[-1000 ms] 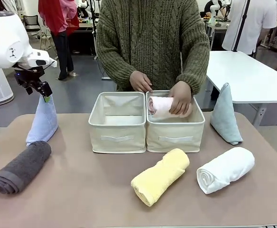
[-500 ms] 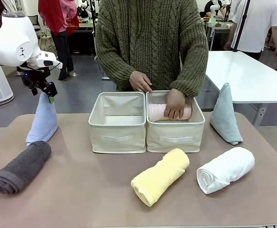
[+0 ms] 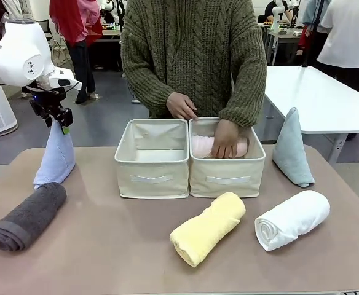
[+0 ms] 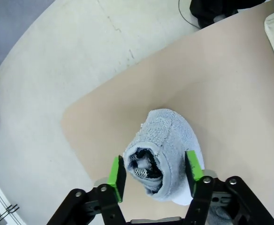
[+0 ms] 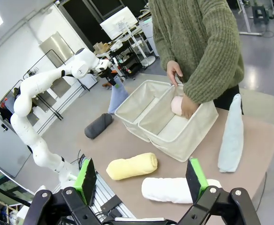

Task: Sort the towels based on their folding style.
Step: Pick up one triangle-folded towel and place it in the left Fabric basket.

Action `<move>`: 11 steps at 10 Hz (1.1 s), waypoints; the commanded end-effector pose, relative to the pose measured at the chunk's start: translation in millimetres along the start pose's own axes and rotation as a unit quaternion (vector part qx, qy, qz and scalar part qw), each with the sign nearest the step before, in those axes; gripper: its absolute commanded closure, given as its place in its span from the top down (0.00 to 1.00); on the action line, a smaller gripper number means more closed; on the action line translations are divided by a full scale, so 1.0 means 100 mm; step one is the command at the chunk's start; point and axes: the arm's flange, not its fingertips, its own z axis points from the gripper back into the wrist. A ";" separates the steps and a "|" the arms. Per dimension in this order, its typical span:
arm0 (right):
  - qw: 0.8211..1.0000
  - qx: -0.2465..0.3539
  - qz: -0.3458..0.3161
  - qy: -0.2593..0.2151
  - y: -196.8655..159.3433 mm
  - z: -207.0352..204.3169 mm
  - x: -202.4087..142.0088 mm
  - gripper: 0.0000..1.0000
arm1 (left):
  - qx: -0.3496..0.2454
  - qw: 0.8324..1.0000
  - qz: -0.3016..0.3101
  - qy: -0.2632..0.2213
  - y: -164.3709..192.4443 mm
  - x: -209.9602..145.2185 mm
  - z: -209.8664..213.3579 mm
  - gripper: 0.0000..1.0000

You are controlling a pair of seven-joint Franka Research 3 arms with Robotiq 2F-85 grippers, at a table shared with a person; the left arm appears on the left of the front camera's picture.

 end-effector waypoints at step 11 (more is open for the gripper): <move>1.000 0.010 0.008 -0.011 -0.01 0.01 0.02 1.00 | -0.034 0.995 -0.097 -0.014 -0.31 -0.94 1.60 0.00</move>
